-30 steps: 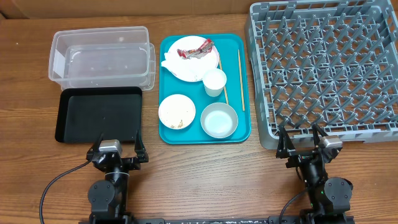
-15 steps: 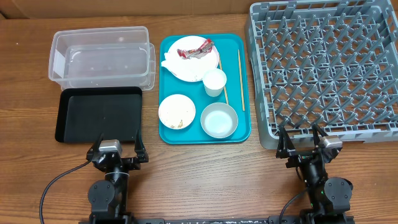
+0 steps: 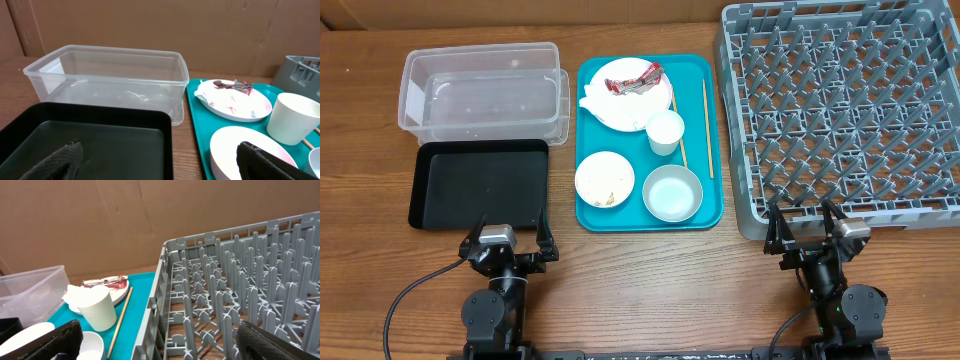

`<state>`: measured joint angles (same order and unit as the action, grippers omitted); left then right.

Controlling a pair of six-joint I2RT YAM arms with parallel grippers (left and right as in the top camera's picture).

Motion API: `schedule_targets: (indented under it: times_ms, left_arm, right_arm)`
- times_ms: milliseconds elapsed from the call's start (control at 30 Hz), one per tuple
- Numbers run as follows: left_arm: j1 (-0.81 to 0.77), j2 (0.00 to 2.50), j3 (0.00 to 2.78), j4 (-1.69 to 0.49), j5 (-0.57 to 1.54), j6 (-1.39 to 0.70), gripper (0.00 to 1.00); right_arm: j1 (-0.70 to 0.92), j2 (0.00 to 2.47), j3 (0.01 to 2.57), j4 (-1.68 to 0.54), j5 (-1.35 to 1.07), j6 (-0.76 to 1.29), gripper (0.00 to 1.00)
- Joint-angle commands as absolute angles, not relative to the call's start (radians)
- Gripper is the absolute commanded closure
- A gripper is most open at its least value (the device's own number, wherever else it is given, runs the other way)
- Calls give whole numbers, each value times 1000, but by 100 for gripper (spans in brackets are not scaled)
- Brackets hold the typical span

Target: Sort waste into correct bins and load items into the dishwasher

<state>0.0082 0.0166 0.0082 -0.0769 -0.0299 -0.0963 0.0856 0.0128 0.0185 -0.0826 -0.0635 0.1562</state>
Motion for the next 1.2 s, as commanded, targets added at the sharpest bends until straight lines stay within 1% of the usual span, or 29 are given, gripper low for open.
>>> schedule_targets:
  times_ms: [0, 300, 433, 633, 867, 1000, 1167]
  left_arm:
    - [14, 5, 5, -74, -33, -75, 0]
    - [13, 5, 5, -62, -31, -75, 0]
    - [13, 5, 5, -48, 26, -75, 0]
    - [13, 5, 5, -47, 35, -78, 0]
    - [13, 5, 20, -19, 212, -75, 0]
    - [13, 6, 72, -43, 215, -74, 0]
    - [13, 56, 197, -80, 207, -55, 0]
  right_arm:
    - [85, 3, 8, -78, -43, 157, 0]
    - [85, 3, 8, -81, -39, 158, 0]
    - [85, 3, 8, -77, -66, 158, 0]
    - [85, 3, 8, -55, -65, 158, 0]
    - [85, 3, 9, -32, -130, 157, 0]
    - [84, 3, 11, 22, -132, 149, 0]
    - [84, 3, 69, -6, -135, 149, 0]
